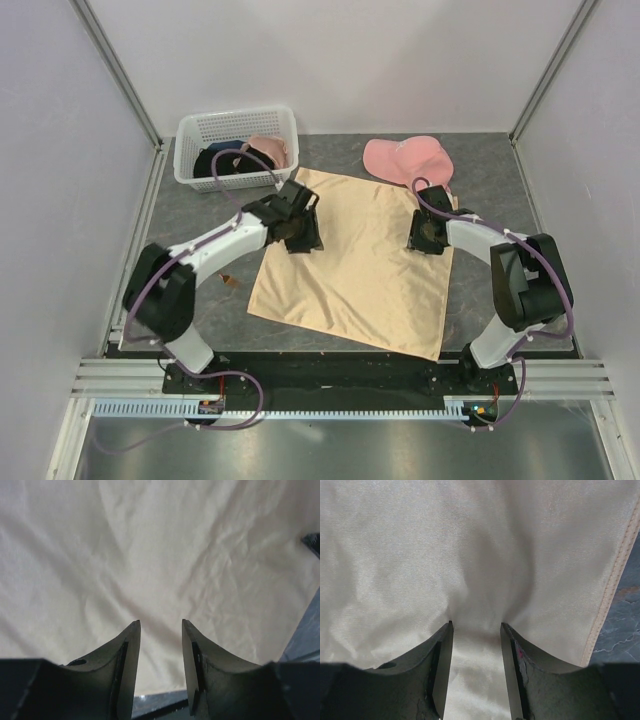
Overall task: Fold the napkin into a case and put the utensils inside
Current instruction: Flatten the napkin at the center of the board.
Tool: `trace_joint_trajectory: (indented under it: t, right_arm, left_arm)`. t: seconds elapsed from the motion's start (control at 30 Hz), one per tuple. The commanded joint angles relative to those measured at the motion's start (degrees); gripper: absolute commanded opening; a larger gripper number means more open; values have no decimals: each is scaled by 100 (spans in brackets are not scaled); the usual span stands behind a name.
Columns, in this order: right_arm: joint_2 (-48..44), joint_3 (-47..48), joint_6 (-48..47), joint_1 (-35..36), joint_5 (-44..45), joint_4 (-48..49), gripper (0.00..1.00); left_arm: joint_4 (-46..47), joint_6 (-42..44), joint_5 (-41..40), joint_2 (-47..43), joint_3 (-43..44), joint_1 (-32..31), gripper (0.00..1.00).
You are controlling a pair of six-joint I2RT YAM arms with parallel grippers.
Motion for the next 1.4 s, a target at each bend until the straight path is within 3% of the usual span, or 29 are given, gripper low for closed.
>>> trace_joint_trajectory:
  t: [0.0,0.17,0.4,0.67,0.87,1.0,1.1,1.2,1.37]
  right_arm:
    - [28,-67,-47,147,-228,-89,52]
    - [116,-93,-117,243,-236,-54,55]
    - [36,-347,-91,279,-315,-1,55]
    - [-165,-893,375,358,-676,394,53]
    - [255,-368,323,367,-326,456,53]
    - [397,91,103,358,88,105,56]
    - [248,258,15,366,256,-194,67]
    - [-217,197,41,550,386,-650,81]
    - [-1701,-610,987,999,300,-1589,87]
  left_arm:
    - [-233,563,-313,1155,1111,262,45]
    - [-270,475,-329,2018,1043,387,44]
    - [152,300,-478,1632,-30,421,45]
    - [-224,598,-190,2562,1251,887,45]
    - [-611,923,-31,3116,2245,1116,45]
    - [-718,967,-83,2705,2221,1107,47]
    - [-718,976,-66,2073,1905,1107,48]
    - [-744,1029,-4,1440,1457,1107,48]
    - [-683,1020,22,211,595,1107,49]
